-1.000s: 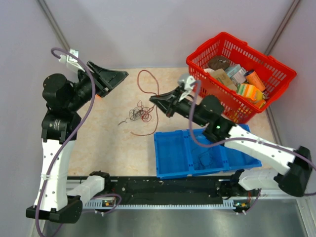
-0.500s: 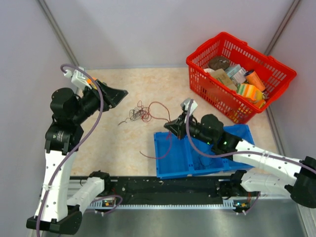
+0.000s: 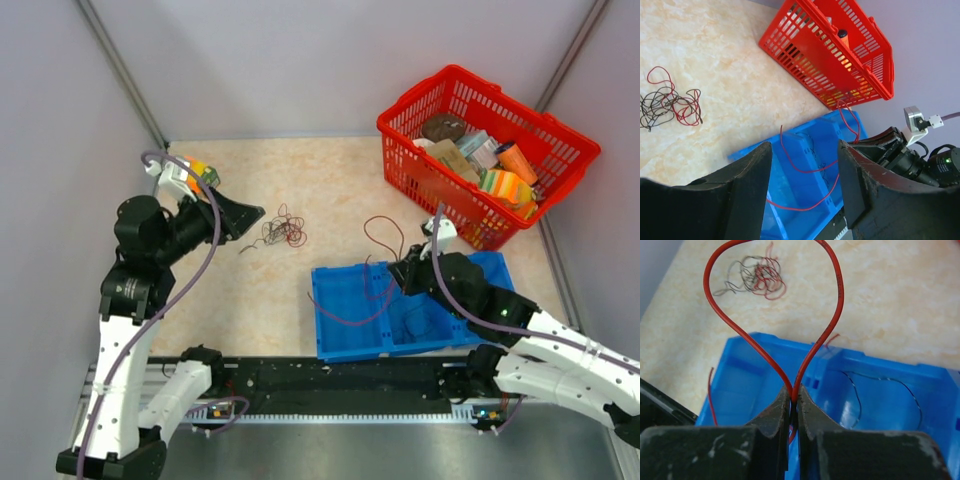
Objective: Untangle the cables
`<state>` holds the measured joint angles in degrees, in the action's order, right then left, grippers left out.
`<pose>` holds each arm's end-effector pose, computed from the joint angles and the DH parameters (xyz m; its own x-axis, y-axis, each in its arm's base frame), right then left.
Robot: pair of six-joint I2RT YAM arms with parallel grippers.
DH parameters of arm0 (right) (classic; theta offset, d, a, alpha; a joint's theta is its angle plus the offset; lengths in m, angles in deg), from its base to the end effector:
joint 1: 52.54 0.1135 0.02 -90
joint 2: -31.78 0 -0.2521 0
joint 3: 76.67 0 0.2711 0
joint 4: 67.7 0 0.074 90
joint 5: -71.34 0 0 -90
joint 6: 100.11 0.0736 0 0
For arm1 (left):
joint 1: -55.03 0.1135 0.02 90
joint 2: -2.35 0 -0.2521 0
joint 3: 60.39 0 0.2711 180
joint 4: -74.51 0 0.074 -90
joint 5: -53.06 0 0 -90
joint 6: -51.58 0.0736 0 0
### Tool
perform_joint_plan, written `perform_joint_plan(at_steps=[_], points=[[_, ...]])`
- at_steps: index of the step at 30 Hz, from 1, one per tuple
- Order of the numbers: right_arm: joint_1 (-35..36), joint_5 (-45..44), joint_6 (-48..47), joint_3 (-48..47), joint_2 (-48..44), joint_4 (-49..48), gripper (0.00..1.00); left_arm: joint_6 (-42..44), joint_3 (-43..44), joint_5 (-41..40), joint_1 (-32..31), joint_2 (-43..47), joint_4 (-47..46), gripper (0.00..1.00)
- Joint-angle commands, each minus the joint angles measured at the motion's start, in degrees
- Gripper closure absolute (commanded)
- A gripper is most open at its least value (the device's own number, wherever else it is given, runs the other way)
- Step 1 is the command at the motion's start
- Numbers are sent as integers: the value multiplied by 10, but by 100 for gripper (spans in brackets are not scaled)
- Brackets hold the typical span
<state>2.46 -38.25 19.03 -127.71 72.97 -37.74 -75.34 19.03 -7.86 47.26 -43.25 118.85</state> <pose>0.1533 0.1759 0.2766 -0.4601 0.1427 -0.8763 -0.4203 0.8344 0.3566 0.1981 -0.0631 0.4193 -0.5000 -0.4616 -0.7327 0.3643 0.6555 -0.6615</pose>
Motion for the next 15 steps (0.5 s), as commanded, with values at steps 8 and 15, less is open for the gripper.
perform_joint_plan(at_steps=[8, 15], points=[[27, -33, -76, -32, 6, 110, 100, 13, -34, 62, -1, 12, -34, 38], [71, 71, -167, -63, 78, 37, 100, 10, -57, 72, -1, 12, -51, 35]])
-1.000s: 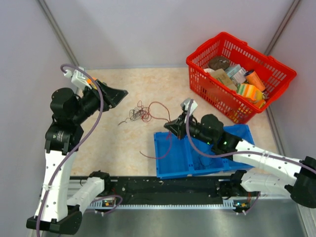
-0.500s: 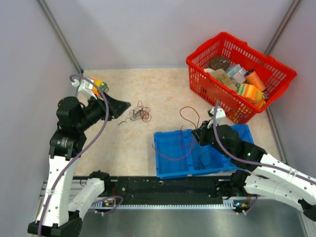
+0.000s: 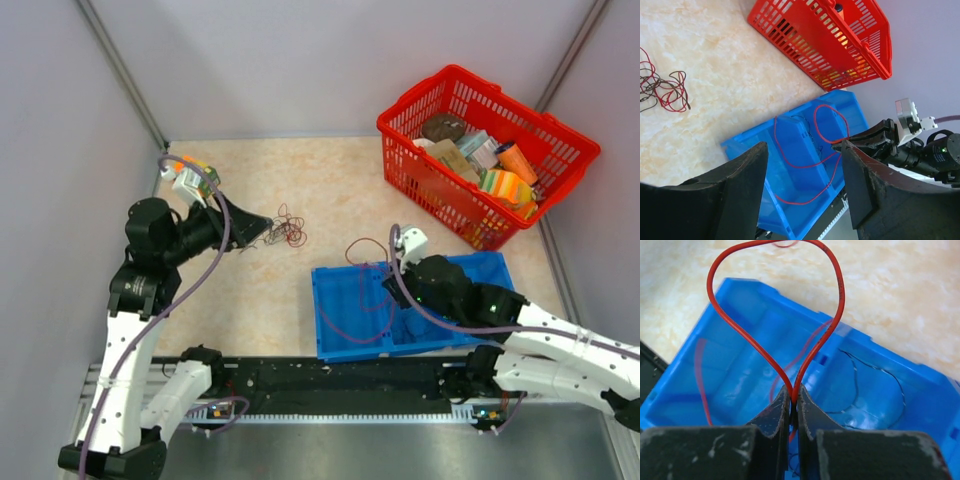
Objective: Untangle the cables
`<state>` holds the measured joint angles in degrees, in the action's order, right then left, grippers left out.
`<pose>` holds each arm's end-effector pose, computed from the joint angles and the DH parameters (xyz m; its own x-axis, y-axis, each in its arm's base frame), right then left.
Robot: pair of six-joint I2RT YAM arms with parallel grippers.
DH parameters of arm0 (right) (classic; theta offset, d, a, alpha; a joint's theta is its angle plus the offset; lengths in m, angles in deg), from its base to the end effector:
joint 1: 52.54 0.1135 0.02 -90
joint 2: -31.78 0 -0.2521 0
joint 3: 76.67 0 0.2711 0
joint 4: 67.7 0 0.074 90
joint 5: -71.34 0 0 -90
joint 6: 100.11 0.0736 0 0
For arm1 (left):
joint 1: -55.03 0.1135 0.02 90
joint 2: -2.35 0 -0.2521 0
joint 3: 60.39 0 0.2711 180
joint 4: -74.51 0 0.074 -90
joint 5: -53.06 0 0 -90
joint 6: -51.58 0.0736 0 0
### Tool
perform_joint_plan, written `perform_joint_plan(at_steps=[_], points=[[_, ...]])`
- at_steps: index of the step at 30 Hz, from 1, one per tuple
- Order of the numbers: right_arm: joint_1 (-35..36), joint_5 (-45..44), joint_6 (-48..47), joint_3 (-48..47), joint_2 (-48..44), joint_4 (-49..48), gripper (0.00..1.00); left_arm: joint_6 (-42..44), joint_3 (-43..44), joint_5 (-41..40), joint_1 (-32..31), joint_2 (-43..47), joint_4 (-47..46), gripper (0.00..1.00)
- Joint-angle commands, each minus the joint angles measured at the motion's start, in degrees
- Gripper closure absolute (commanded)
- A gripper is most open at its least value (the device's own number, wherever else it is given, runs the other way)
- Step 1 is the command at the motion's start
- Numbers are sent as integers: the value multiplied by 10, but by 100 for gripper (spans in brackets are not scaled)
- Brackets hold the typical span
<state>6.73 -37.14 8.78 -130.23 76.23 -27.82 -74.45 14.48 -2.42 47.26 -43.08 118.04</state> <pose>0.1382 0.1869 0.2594 -0.4662 -0.1834 -0.8655 -0.5550 0.8224 0.1247 0.2022 -0.0697 0.3936 -0.5809 -0.4099 -0.7032 0.3886 0.6195 -0.6821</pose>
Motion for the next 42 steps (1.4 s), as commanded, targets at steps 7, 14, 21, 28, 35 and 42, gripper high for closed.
perform_joint_plan(at_steps=[7, 14, 21, 28, 35, 42], points=[[37, 116, 148, 9, 171, -226, 100, -15, -40, 22, -1, -1, -67, 35], [42, 61, 315, 37, 188, -184, 100, -39, -71, 31, -1, -19, -108, 35], [41, 32, 343, -28, 201, -52, 96, -57, -105, 21, -1, -45, -133, 33], [59, 144, 246, -47, 206, -61, 66, -16, -97, -37, -1, -53, -100, 23], [59, 58, 189, -95, 133, -6, 31, 2, -98, -105, -1, -105, -77, 17], [-91, 171, 165, -155, 188, -208, 36, 82, -43, -118, -1, -213, -31, 37]])
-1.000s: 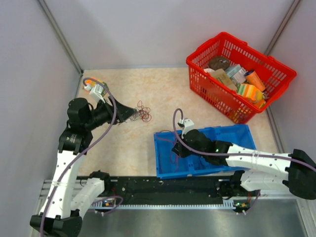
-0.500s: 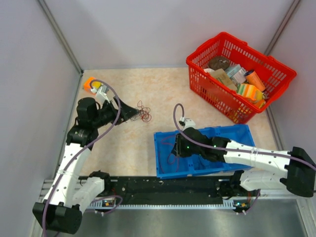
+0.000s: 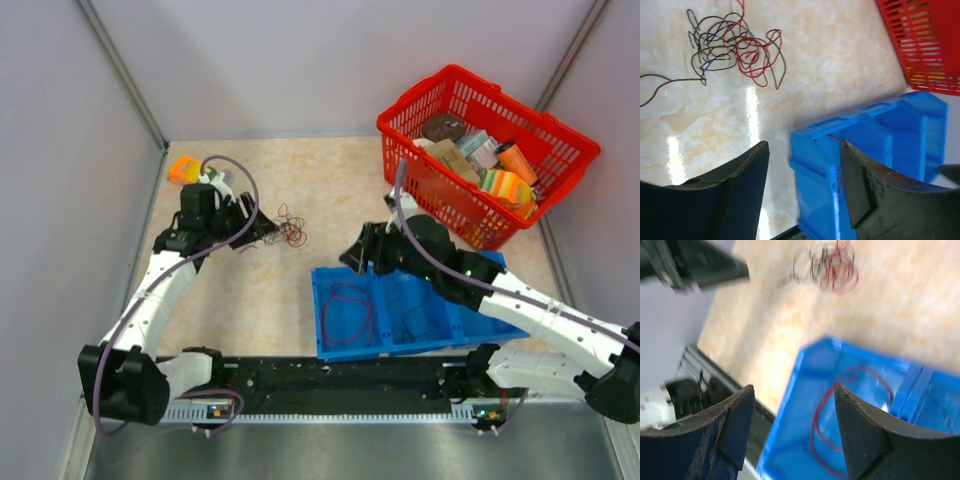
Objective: Untangle the cables
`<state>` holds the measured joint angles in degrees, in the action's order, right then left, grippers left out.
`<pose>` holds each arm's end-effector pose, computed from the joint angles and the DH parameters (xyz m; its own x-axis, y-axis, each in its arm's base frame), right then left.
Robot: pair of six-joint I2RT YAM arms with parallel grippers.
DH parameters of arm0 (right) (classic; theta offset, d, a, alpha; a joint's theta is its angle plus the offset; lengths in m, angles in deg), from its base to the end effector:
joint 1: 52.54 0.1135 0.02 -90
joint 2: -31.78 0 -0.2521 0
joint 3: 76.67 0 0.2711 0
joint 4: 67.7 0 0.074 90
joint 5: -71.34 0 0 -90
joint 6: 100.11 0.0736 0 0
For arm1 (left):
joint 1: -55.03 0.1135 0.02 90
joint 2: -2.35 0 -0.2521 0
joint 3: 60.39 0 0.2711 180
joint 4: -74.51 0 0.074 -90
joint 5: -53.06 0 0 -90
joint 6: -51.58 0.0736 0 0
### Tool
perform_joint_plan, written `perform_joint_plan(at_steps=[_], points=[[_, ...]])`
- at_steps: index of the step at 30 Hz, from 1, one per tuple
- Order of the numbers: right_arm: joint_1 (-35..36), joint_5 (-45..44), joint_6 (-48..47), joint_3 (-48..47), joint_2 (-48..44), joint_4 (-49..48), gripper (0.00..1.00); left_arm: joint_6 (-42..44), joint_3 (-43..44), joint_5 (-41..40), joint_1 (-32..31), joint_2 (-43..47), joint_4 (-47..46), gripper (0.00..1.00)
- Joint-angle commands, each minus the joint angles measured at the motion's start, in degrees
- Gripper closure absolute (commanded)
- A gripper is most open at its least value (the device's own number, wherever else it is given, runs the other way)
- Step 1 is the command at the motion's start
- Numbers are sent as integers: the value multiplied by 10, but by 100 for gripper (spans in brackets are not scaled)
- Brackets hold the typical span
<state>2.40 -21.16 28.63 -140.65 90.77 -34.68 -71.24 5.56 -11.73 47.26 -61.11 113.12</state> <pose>0.1695 0.2359 0.2838 -0.7085 0.0788 -0.7013 -0.4517 0.7129 0.5364 0.2848 -0.0705 0.2679 -0.7419 -0.3937 -0.5428 0.0727 0.7575 -0.6488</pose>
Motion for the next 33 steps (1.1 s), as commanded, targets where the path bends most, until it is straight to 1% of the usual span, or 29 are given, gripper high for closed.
perform_joint_plan(at_steps=[1, 3, 5, 6, 7, 8, 9, 10, 11, 13, 15, 16, 17, 20, 22, 23, 25, 26, 28, 29, 33], points=[[-48, -25, -52, -79, 72, -157, 37, 39, 48, -24, -1, -42, 16, 38], [-49, -69, -82, -141, 148, -185, 39, 12, 55, -11, 2, -67, 6, 42], [-49, -68, -109, -206, 235, -221, 39, -1, 55, 2, 4, -90, -28, 45], [-50, -59, -118, -240, 281, -230, 39, 13, 60, -5, 4, -106, -43, 48], [-50, -46, -120, -267, 321, -230, 39, 25, 75, -38, 4, -126, -32, 47], [-49, -37, -117, -293, 349, -226, 39, 40, 90, -75, 4, -150, -20, 45], [-50, -25, -112, -299, 371, -235, 39, 54, 108, -107, 4, -174, -9, 40], [-50, -18, -108, -287, 381, -257, 39, 57, 126, -135, 6, -203, 10, 37], [-50, -14, -104, -251, 384, -294, 39, 65, 150, -136, 12, -230, 35, 34], [-50, -16, -105, -201, 384, -352, 39, 73, 183, -102, 28, -291, 58, 32], [-52, -12, -116, -170, 393, -391, 36, 68, 185, -50, 48, -341, 39, 30], [-55, 1, -116, -168, 403, -395, 34, 61, 186, -13, 55, -360, 27, 30], [-61, 36, -112, -177, 419, -385, 33, 61, 187, 9, 57, -368, 17, 30], [-85, 93, -81, -196, 447, -370, 33, 69, 176, -9, 56, -374, 0, 31], [-93, 105, -71, -187, 446, -382, 33, 69, 177, -17, 56, -383, -2, 37], [-94, 106, -71, -182, 443, -385, 33, 65, 180, -15, 56, -393, -1, 44], [-95, 104, -81, -176, 436, -383, 33, 52, 194, -1, 56, -418, 3, 64], [-97, 104, -83, -174, 433, -383, 33, 45, 200, 5, 57, -430, 5, 77], [-98, 98, -89, -166, 426, -383, 33, 36, 206, 1, 56, -435, 9, 95], [-99, 94, -91, -161, 424, -386, 33, 36, 202, -8, 56, -424, 9, 100], [-100, 88, -110, -155, 419, -389, 33, 57, 186, -37, 56, -322, 30, 100]])
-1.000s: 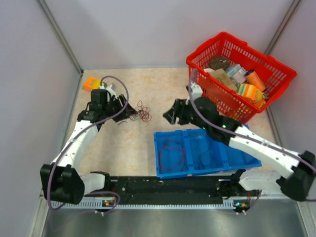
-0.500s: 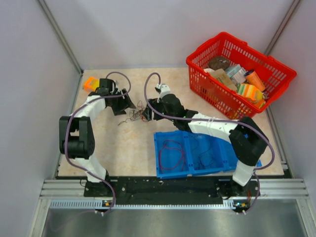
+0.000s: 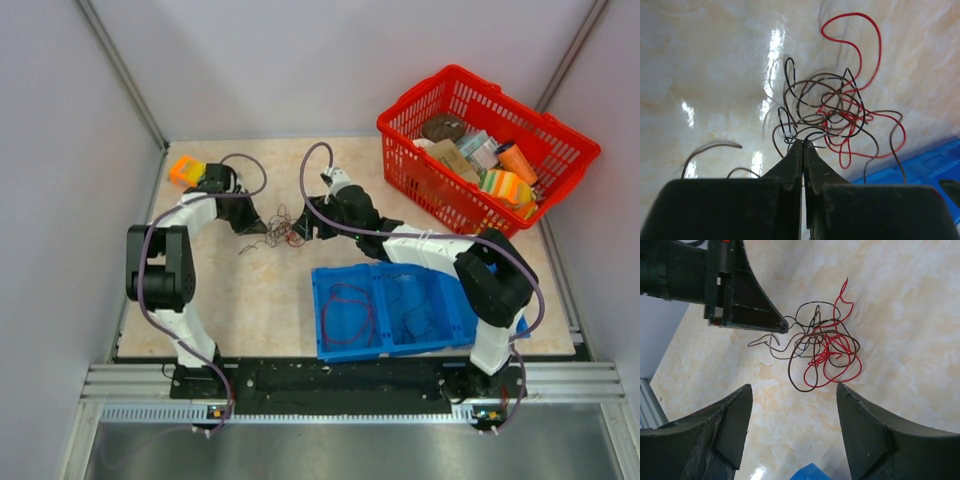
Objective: Untangle the cables
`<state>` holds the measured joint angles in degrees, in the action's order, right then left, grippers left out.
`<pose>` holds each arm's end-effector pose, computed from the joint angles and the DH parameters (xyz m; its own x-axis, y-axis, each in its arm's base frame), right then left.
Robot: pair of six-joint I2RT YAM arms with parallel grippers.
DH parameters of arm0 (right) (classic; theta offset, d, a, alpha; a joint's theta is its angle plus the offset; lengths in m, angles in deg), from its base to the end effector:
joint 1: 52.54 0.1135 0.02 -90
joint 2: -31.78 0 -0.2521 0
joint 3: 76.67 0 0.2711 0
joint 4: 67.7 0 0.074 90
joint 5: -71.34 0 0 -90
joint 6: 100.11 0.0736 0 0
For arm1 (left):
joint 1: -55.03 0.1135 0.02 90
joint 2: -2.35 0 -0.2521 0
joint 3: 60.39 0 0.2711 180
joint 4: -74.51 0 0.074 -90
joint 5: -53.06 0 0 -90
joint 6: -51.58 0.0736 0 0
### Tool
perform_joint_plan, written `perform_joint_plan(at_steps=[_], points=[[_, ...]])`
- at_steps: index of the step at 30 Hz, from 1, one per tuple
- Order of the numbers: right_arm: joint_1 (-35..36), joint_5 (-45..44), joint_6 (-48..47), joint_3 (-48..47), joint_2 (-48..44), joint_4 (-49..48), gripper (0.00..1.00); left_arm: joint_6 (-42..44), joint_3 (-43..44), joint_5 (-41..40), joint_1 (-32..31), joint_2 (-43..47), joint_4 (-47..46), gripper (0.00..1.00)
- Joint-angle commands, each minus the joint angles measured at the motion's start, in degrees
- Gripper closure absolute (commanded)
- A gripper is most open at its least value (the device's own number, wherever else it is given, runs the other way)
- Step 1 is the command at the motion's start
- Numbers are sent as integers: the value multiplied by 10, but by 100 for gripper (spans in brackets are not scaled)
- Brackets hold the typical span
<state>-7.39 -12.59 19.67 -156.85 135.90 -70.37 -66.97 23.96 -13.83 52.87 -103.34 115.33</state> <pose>0.3234 0.3362 0.1946 -0.6067 0.0904 -0.7898 -0.5451 0.6758 0.4961 0.4055 -0.0442 0.1323 -0.8803 -0.4067 -0.2443 -0.2310 0.8172 -0.5281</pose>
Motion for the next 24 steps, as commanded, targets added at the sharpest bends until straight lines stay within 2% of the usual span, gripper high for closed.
perform_joint_plan(at_steps=[1, 9, 14, 20, 21, 24], points=[[-1, 10, -24, 9, -31, -36, 32, 24, 2, -16, 0, 128, 18, 100], [-1, 104, -12, 14, -11, -108, 31, 33, 18, 49, 0, 267, 78, 100], [-1, 147, -12, 18, 13, -177, 27, -2, 45, 125, -1, 308, 79, 100], [-1, 184, 42, -17, 81, -266, 26, -53, 66, 163, -6, 338, 59, 100], [-1, 177, 53, -36, 99, -252, 28, -57, 67, 171, -7, 344, 59, 100], [-1, 106, 62, -74, 124, -177, 45, -72, 81, 186, -7, 363, 69, 100]])
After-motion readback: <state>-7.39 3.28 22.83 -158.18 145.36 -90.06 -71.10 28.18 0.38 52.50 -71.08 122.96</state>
